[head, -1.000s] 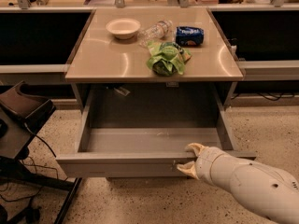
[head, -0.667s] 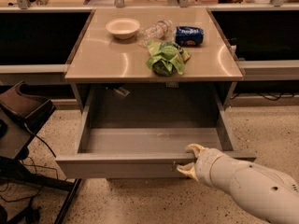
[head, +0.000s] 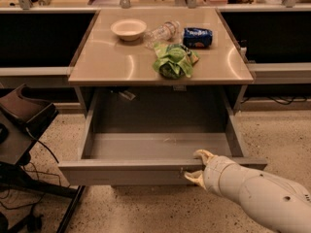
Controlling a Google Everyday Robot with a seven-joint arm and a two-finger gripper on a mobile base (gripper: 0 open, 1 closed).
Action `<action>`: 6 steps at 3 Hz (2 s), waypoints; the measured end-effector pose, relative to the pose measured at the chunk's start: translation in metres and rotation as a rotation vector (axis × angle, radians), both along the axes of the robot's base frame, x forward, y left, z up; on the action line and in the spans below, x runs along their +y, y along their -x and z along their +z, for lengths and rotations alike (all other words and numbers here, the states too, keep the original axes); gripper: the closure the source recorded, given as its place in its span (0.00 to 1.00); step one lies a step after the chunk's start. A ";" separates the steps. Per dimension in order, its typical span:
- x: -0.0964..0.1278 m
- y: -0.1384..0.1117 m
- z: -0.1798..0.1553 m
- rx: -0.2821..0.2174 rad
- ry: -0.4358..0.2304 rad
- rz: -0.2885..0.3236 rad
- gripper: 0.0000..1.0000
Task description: Open top drawer
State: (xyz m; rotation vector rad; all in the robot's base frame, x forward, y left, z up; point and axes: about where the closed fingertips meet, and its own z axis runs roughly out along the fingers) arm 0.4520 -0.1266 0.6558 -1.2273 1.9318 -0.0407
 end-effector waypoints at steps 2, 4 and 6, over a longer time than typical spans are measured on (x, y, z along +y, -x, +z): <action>0.002 0.003 0.000 0.001 -0.002 0.004 1.00; 0.005 0.010 -0.004 0.002 -0.005 0.011 1.00; 0.007 0.012 -0.003 0.003 -0.006 0.014 1.00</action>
Offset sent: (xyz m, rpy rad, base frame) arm -0.2084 -0.0269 -0.1030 0.0228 0.0256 -0.0718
